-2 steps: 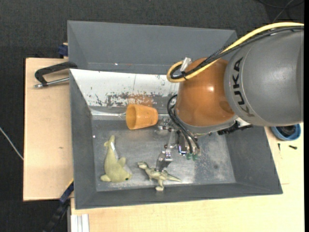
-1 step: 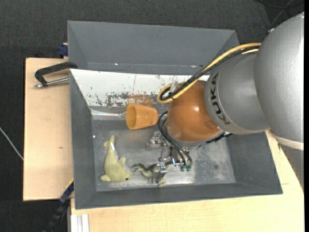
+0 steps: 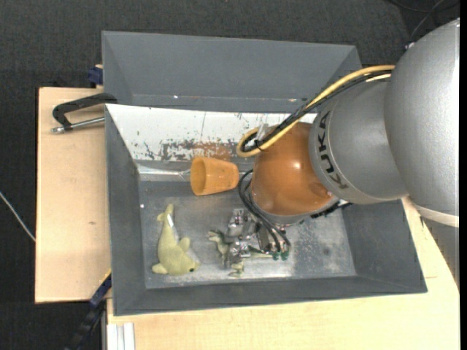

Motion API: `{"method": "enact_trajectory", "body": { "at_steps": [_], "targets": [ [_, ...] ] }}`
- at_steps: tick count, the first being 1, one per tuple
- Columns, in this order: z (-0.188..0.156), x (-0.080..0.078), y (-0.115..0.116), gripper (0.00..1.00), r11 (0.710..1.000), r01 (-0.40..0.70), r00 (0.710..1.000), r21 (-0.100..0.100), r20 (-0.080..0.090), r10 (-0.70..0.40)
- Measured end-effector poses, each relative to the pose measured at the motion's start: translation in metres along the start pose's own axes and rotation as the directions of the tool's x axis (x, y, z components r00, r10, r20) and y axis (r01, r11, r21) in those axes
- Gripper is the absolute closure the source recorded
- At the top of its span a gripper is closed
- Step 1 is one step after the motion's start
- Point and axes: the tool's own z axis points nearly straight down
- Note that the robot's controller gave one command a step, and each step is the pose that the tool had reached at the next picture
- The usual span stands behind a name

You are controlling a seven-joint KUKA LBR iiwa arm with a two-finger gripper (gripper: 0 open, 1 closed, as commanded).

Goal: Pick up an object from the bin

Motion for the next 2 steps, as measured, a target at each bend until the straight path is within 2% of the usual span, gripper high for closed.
{"method": "enact_trajectory", "body": {
  "at_steps": [1,2],
  "targets": [
    [-0.1547,-0.0028,0.0255,1.00,0.994,0.105,0.994,0.003,0.020,-0.105],
    [-0.1505,-0.0013,0.0247,0.00,0.995,0.104,0.995,0.004,0.011,-0.104]
  ]
}}
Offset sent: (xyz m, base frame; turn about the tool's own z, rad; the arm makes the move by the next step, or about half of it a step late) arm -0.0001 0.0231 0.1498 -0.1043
